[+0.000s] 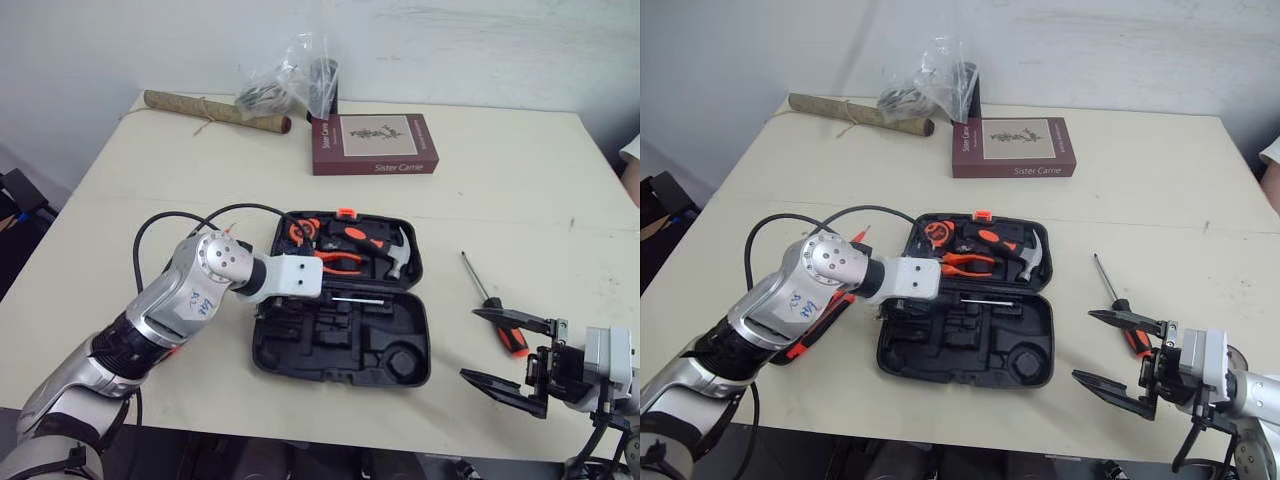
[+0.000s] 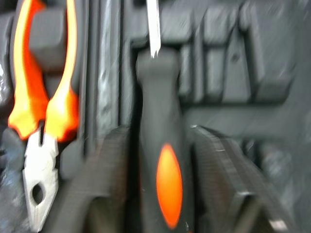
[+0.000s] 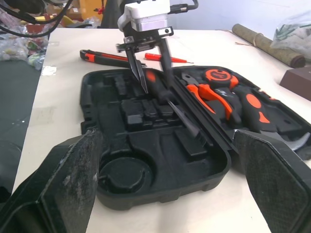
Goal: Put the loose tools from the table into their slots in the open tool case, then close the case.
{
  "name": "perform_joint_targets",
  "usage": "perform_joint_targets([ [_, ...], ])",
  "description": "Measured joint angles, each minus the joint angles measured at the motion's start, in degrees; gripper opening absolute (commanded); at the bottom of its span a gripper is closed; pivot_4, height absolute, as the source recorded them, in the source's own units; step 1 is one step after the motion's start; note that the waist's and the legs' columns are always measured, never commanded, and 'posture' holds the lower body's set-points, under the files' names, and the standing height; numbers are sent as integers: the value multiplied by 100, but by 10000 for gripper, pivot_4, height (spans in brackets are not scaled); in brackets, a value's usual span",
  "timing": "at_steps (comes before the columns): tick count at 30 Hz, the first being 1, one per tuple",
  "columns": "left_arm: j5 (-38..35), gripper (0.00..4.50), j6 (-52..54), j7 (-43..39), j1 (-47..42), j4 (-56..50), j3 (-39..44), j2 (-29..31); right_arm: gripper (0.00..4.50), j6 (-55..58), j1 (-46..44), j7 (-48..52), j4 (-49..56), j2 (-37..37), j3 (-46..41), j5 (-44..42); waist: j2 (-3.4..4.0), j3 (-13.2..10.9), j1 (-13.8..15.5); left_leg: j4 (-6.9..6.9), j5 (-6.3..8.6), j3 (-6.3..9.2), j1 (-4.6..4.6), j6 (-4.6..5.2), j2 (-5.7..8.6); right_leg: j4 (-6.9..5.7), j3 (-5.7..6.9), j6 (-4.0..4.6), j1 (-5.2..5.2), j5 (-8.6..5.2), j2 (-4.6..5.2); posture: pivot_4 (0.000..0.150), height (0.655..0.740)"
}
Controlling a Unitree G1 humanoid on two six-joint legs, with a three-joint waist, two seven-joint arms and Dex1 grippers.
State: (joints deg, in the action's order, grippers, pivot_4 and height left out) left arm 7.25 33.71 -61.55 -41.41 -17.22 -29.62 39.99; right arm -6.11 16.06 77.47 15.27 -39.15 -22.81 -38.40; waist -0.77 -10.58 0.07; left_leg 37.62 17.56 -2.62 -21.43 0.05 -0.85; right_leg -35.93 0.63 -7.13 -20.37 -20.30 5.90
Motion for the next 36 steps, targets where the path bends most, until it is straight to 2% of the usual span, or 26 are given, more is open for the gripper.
perform_joint_targets([
  [6, -799, 34756, 75, -136, 217, -407, 837, -77, 45000, -5, -3, 65, -33, 0, 5, -1, 0, 0, -28, 0, 0, 1, 0, 0, -3, -1, 1, 0, 0, 0, 0, 1500, 7400],
  [8, -1008, 29543, 64, -88, 415, -465, 1087, -101, 45000, -6, -16, 75, -40, 0, 5, -2, 1, 0, -25, 4, 0, 1, 4, -1, -4, -5, 0, 0, 1, 0, -1, 1500, 7400],
  [11, -1310, 19984, -475, 253, 791, 46, 1663, -562, 45000, -6, -42, 96, -91, 0, 9, -2, 0, 0, -12, 12, 1, 4, 7, 1, -3, -5, 5, -1, 8, 0, 1, 1500, 7400],
  [12, -1406, 14032, -609, 330, 869, 202, 1789, -690, 45000, -6, -59, 99, -96, 0, 12, -2, 0, 0, -12, 14, 2, 4, 6, 3, -3, -5, 5, -1, 8, 0, 2, 1500, 7400],
  [15, -1535, 552, -888, 562, 1076, 662, 1970, -993, 45000, -6, -108, 101, -105, 1, 27, -1, 0, 0, -14, 14, 3, 5, 4, 3, -2, -3, 8, -2, 8, 1, 3, 1500, 7400],
  [27, -1336, 174, -1615, 652, 1480, 1296, 1600, -1061, 45000, -16, -112, 5, -112, 98, 157, 70, 1, 1, -10, 14, 4, 3, 8, -1, -1, -3, 25, -4, 11, 2, 4, 1500, 7400],
  [36, -930, 174, -1557, 876, 1292, 1466, 1078, -1027, 45000, -21, -99, -126, -150, 185, 178, 139, 28, 68, -12, 13, 36, 30, 60, 6, -1, 36, 39, -4, 94, 2, 43, 1500, 7400],
])
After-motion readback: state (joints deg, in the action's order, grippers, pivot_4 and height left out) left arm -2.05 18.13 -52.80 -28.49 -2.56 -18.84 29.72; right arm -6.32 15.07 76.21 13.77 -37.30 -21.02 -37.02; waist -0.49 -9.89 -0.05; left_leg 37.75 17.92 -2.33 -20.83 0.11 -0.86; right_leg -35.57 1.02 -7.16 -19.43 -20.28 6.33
